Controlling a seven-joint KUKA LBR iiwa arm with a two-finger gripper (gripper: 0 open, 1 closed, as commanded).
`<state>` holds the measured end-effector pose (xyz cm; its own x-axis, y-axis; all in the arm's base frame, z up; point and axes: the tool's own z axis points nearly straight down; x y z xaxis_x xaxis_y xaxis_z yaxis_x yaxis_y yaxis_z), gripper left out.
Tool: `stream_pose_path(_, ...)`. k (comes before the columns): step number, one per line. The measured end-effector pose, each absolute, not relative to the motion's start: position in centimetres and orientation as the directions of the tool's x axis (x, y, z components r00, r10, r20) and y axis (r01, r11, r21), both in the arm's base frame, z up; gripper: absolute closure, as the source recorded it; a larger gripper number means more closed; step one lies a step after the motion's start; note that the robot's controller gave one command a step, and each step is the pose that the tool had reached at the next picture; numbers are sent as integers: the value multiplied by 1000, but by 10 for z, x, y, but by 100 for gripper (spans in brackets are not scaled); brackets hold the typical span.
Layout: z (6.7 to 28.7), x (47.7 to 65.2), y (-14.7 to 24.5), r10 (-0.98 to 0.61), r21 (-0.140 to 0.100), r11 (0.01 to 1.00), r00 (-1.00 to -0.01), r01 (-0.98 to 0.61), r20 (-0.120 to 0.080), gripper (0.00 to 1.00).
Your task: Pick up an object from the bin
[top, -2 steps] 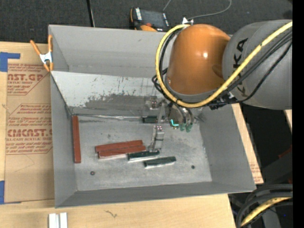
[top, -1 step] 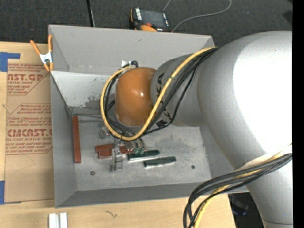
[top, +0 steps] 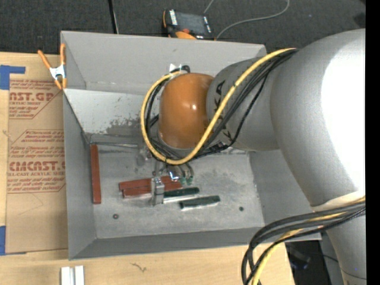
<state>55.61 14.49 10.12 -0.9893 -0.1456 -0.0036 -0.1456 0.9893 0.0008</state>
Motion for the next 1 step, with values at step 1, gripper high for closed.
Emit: stream_pose_path(1, 105, 548, 116, 7, 0, 1000, -1000, 7, 0, 0)
